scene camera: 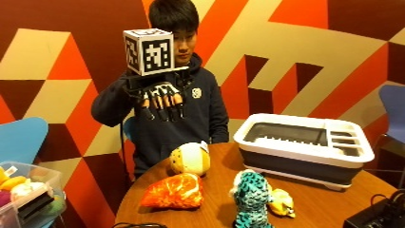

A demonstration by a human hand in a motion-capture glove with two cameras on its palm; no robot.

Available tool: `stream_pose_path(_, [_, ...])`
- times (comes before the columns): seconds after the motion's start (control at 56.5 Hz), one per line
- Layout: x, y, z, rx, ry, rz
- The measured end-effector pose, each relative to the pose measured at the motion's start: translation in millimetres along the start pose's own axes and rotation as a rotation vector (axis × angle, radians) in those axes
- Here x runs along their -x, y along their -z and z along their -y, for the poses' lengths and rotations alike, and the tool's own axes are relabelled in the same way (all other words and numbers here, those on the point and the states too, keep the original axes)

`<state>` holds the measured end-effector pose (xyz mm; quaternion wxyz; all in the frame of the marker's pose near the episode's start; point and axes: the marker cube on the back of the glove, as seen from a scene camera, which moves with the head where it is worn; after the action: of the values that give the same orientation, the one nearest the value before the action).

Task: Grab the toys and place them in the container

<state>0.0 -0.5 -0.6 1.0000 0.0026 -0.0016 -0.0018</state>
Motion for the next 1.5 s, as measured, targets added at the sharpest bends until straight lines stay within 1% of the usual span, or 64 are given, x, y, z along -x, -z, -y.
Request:
stream_pose_path(0.265, [-0.1, 3.5, 4.5, -0.026, 0.027, 0.001])
stream_pose_path(0.46, [-0.4, 0.2, 7.7, -0.015, 0.048, -0.017])
stream_pose_path(0.619, [-7.9, -11.5, 12.6, -0.093, 0.089, -0.046])
stream_pose_path(0.707, [-11.9, -29.7, 18.6, -0.089, 0.107, -0.027])
stream_pose_path(0.796, [-9.4, -57.6, 23.6, -0.046, 0.125, 0.015])
stream_pose_path(0.973, [-12.9, -122.0, 44.2, 0.014, 0.170, -0.018])
stream_pose_path(1.114, [-13.6, -166.6, 51.5, 0.126, 0.127, 0.038])
stream_pose_path(1.238, [-18.0, -185.3, 57.8, 0.165, 0.136, 0.020])
stream_pose_path(1.379, [-25.6, -203.7, 65.9, 0.147, 0.137, -0.056])
stream_pose_path(1.503, [-24.4, -212.6, 72.7, -0.014, 0.153, -0.092])
